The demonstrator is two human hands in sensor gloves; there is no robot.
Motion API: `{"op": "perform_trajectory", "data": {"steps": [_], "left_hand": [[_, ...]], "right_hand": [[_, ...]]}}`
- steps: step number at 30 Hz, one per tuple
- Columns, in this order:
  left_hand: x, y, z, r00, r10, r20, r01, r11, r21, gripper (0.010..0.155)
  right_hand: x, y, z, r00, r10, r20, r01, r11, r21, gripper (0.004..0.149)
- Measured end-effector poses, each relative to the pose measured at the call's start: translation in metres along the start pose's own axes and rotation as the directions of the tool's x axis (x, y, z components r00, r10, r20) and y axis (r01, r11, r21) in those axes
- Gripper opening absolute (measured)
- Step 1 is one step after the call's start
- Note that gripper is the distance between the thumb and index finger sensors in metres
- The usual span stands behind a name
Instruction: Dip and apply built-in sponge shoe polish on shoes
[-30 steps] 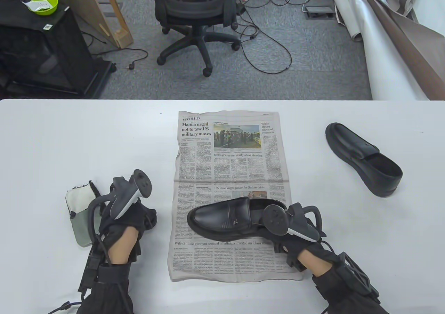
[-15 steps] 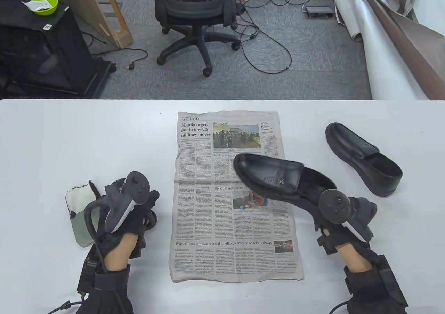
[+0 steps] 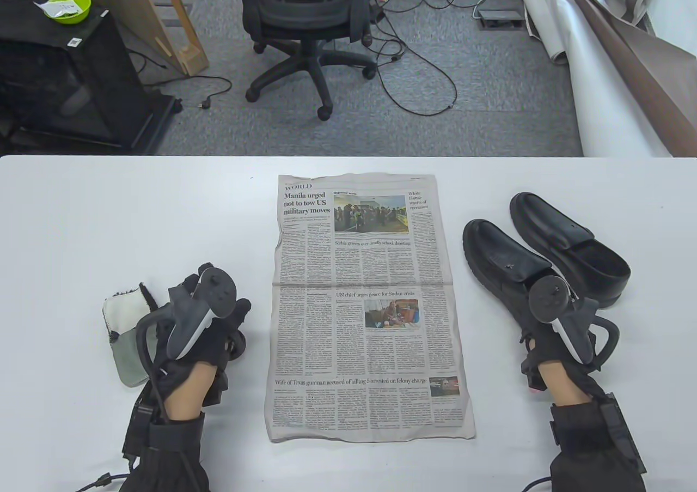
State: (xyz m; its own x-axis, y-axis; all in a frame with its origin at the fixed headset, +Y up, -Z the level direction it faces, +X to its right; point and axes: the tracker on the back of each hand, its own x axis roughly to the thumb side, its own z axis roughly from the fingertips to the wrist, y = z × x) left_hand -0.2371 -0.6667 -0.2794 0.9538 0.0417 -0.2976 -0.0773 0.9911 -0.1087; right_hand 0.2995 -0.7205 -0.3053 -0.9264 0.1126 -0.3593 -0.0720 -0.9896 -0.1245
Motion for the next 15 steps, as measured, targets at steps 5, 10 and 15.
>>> {"op": "perform_trajectory", "data": {"steps": [5, 10, 15], "left_hand": [[-0.001, -0.004, -0.003, 1.000, -0.010, -0.004, 0.010, 1.000, -0.009, 0.087], [0.000, -0.002, 0.000, 1.000, -0.011, 0.000, 0.011, 1.000, -0.004, 0.086], [-0.001, 0.002, 0.001, 1.000, 0.005, 0.005, -0.005, 1.000, 0.005, 0.085]], "right_hand": [[0.013, 0.007, 0.008, 0.999, 0.026, -0.024, -0.024, 0.998, 0.057, 0.051], [0.016, -0.017, 0.018, 0.997, -0.080, 0.009, 0.079, 0.992, 0.101, 0.064], [0.004, -0.067, 0.018, 0.991, -0.124, 0.042, 0.126, 0.990, -0.059, 0.064]]}}
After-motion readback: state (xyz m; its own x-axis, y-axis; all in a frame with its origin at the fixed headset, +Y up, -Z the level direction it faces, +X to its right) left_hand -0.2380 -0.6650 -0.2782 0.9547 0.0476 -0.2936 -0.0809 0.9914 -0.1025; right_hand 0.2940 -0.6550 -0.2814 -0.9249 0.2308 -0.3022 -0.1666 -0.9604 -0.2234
